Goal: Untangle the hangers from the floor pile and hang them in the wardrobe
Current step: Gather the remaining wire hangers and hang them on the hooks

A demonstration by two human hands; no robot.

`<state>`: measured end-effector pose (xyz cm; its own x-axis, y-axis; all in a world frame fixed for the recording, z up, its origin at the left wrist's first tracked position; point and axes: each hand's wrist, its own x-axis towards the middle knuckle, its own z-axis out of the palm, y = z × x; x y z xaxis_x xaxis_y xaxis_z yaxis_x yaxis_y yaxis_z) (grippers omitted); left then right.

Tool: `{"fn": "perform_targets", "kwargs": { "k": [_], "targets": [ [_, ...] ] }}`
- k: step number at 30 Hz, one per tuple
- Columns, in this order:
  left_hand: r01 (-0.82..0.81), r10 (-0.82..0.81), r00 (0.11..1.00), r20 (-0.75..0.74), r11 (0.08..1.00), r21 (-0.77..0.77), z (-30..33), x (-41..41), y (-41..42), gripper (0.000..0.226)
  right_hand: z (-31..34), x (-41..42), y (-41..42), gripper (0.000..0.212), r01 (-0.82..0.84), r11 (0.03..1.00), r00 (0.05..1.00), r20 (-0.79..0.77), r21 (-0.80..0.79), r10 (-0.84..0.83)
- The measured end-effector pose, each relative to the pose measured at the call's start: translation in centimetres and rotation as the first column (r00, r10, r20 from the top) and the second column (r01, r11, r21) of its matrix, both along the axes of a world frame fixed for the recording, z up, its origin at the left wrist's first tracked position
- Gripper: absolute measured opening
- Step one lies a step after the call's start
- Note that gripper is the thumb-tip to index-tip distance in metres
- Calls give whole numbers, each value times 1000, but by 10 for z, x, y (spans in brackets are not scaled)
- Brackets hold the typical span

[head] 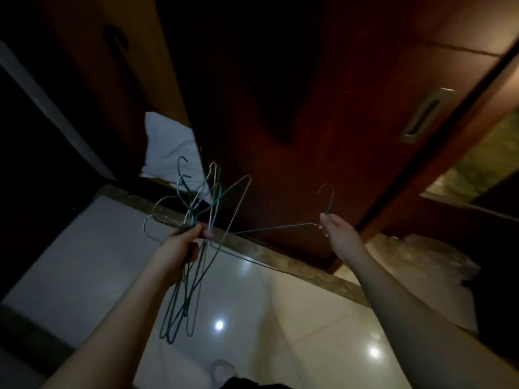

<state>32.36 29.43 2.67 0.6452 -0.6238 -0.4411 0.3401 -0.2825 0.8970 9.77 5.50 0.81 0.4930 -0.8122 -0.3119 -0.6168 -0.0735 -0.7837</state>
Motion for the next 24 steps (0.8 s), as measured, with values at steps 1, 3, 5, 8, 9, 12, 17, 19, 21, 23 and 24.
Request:
{"fn": "perform_targets", "kwargs": {
  "k": [1,3,5,8,9,12,17,19,21,23,24],
  "targets": [
    [-52,52,999,-6,999,-1,0,23,15,24,1,26,8,38,-29,1000,1000,5,-7,29],
    [-165,164,986,-41,986,-16,1,66,43,21,1,74,24,38,-75,997,997,30,-7,75],
    [-270,268,962,-48,963,-25,8,102,69,20,2,119,36,39,-109,994,993,39,-6,109],
    [-364,364,931,11,931,-8,21,149,103,22,10,180,52,37,-170,985,984,48,-40,172],
    [-389,389,921,32,921,-9,26,162,111,22,14,199,56,36,-185,981,981,51,-54,188],
    [-452,454,887,88,891,-36,42,198,126,18,27,254,63,36,-227,969,972,45,-95,232],
    [-498,507,858,79,860,-110,62,271,128,21,50,349,63,35,-336,931,939,23,-146,342],
    [-492,502,862,66,861,-126,75,302,123,22,59,391,62,32,-389,905,919,-2,-174,395],
    [-485,499,864,67,861,-151,88,335,113,23,67,435,59,30,-423,883,903,-11,-201,430],
    [-492,511,856,85,854,-170,103,368,101,23,74,479,55,29,-454,862,886,-18,-227,463],
    [-498,519,849,96,848,-183,111,385,94,23,78,501,53,29,-464,854,880,-12,-235,475]
  ]
}}
